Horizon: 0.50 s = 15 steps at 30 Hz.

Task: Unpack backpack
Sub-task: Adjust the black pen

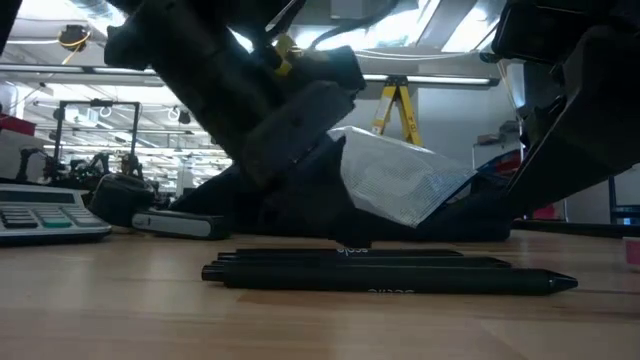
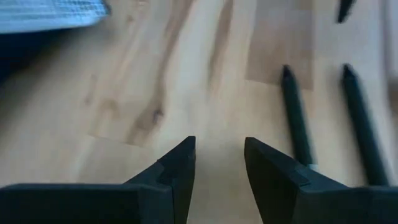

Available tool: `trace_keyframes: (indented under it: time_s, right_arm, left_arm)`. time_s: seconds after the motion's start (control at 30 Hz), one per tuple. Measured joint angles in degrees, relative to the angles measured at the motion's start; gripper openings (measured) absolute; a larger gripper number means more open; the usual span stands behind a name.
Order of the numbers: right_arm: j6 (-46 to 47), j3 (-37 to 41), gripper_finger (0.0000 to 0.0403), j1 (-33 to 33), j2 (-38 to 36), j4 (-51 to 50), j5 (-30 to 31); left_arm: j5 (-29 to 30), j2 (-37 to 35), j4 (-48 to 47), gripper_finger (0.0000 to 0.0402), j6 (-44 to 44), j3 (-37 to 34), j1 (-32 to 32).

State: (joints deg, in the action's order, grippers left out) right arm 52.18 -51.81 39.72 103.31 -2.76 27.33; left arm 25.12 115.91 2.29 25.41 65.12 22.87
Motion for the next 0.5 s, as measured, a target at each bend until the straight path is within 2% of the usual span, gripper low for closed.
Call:
trace_keyframes:
  time_s: [0.5]
  right_arm:
    - [0.02, 0.0, 0.0143, 0.0, 0.0, 0.12, 0.0]
  left_arm:
    - [-3.55, 0.93, 3.92, 0.0123, 1.49, -0.13, 2.76]
